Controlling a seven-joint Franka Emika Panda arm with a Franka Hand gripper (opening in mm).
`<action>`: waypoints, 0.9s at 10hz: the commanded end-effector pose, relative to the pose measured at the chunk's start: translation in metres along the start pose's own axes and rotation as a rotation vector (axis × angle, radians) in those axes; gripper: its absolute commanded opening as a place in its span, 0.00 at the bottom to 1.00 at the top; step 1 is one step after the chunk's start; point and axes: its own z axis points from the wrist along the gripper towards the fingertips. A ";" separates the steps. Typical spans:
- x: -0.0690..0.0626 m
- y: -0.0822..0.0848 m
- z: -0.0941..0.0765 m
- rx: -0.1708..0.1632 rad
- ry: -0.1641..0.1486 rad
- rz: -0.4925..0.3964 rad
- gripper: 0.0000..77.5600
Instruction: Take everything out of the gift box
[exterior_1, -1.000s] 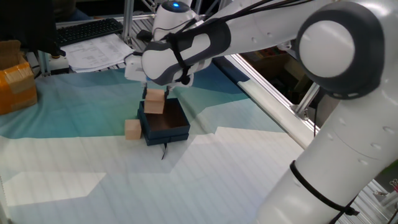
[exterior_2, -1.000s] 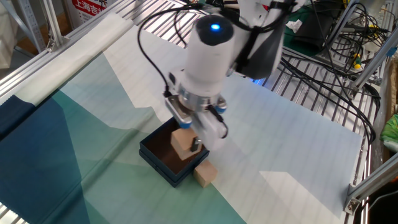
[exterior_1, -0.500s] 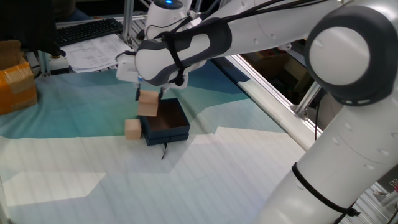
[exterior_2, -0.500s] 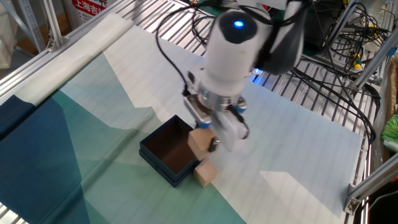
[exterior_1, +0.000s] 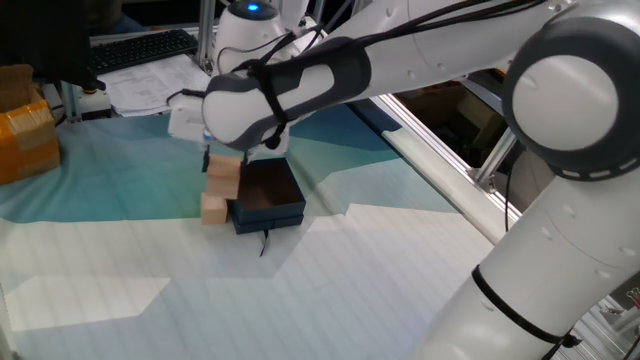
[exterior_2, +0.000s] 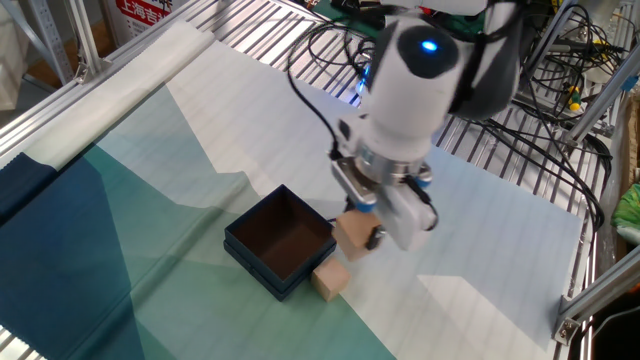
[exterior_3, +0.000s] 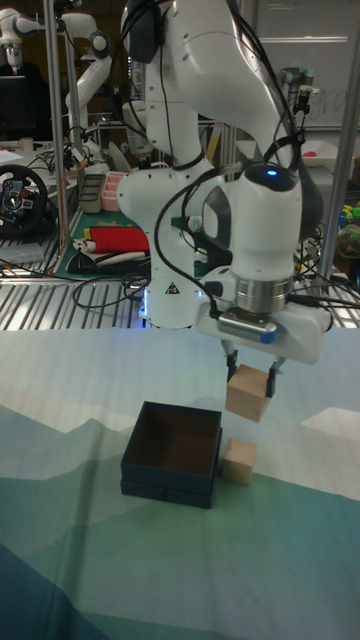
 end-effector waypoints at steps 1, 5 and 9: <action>0.017 0.008 0.008 -0.005 -0.002 0.010 0.02; 0.033 0.013 0.040 -0.016 -0.029 -0.004 0.02; 0.036 0.008 0.048 -0.009 -0.017 -0.005 0.02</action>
